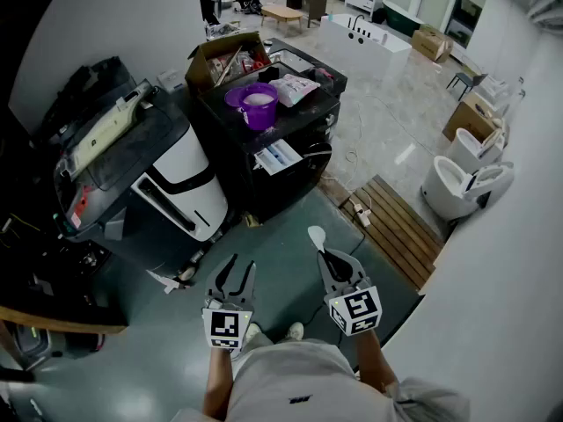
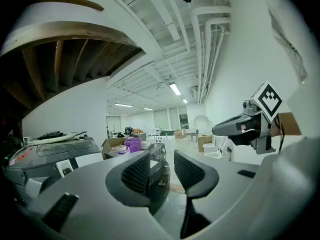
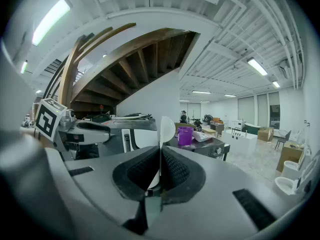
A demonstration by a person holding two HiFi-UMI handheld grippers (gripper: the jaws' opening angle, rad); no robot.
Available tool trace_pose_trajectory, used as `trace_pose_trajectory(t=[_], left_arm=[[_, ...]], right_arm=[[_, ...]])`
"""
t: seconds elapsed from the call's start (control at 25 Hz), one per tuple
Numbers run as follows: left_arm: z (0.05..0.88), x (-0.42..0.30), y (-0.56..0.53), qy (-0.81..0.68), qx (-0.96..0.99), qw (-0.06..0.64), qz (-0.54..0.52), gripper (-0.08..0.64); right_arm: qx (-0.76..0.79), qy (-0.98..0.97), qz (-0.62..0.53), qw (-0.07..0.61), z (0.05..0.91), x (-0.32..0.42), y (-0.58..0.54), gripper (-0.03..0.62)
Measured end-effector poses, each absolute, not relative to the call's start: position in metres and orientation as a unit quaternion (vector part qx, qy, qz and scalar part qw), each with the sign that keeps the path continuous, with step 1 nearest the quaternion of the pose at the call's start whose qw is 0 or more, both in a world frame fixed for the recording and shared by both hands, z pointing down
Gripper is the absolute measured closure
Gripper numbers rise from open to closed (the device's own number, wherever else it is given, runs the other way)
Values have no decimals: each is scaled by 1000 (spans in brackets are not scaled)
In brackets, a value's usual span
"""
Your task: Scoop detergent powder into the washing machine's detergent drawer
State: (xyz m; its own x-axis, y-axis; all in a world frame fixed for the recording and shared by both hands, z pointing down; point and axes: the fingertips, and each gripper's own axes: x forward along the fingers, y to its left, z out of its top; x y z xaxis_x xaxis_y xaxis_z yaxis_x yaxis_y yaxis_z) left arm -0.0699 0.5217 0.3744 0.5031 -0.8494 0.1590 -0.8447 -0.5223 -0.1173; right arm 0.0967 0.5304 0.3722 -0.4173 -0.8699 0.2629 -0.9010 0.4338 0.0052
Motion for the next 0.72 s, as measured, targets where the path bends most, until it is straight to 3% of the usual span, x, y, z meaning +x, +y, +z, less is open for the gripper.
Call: trace_pose_trajectory(t=[0.72], left_arm=[[381,-38,463,483,-869,21,-107,399]], right_arm=[[526,-840,62,115,379,118,468,583]])
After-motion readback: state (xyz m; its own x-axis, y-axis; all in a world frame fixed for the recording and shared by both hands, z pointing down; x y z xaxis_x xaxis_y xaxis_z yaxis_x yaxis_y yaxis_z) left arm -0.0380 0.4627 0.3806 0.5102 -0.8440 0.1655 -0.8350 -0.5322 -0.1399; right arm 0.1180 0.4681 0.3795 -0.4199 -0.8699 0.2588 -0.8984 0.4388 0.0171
